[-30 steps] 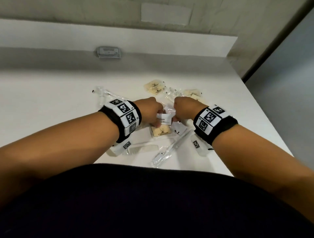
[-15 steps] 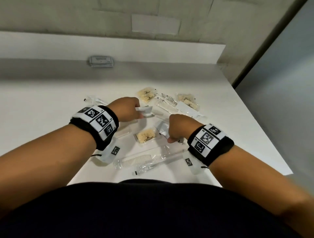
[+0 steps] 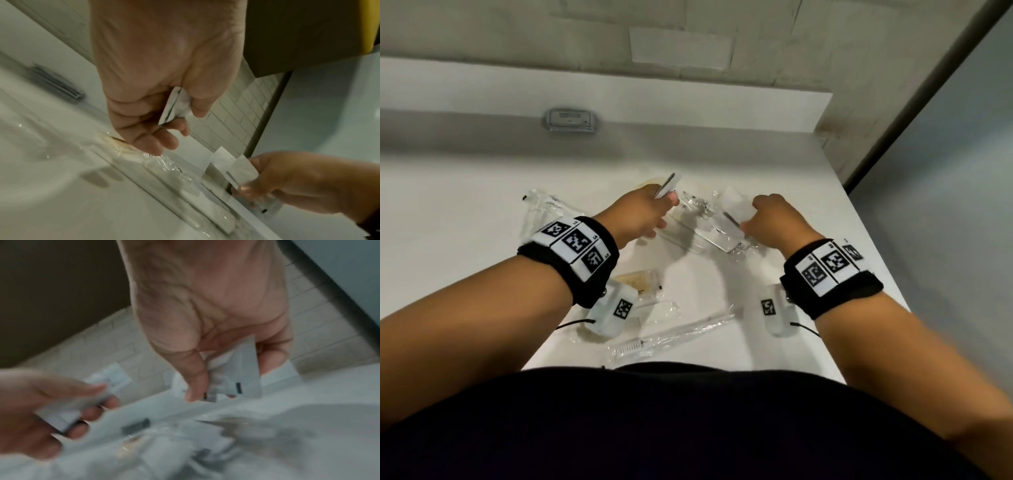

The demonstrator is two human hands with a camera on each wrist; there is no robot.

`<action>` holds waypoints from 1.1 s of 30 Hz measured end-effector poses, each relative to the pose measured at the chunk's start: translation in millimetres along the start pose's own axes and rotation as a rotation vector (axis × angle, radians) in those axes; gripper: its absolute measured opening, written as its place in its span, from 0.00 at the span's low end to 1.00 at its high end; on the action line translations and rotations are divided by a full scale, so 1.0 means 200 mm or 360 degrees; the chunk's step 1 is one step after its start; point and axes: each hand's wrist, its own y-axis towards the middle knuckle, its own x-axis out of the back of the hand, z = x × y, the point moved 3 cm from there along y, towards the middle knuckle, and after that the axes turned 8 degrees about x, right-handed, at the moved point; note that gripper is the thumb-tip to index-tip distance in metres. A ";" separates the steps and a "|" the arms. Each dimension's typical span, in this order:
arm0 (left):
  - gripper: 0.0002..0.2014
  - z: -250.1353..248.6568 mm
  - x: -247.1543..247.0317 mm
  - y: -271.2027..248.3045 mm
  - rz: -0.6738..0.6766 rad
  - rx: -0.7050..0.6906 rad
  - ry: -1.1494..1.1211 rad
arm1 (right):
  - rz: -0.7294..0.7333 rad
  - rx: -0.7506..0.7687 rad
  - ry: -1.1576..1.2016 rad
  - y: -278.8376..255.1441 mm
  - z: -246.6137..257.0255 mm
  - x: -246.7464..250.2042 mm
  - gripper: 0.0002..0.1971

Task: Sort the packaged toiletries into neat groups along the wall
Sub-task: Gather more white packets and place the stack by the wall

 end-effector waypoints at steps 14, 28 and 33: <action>0.06 0.01 -0.17 -0.05 0.0033 0.0256 -0.1070 | 0.0169 0.0215 0.0181 0.12 -0.12 -0.05 0.13; 0.19 -0.12 -0.25 -0.10 0.0106 0.0019 -0.1268 | 0.0078 0.0507 0.1304 0.10 -0.06 0.24 0.05; 0.22 -0.25 -0.27 -0.17 0.0229 -0.0134 -0.1425 | 0.0601 0.0676 0.1456 -0.01 0.25 0.16 0.12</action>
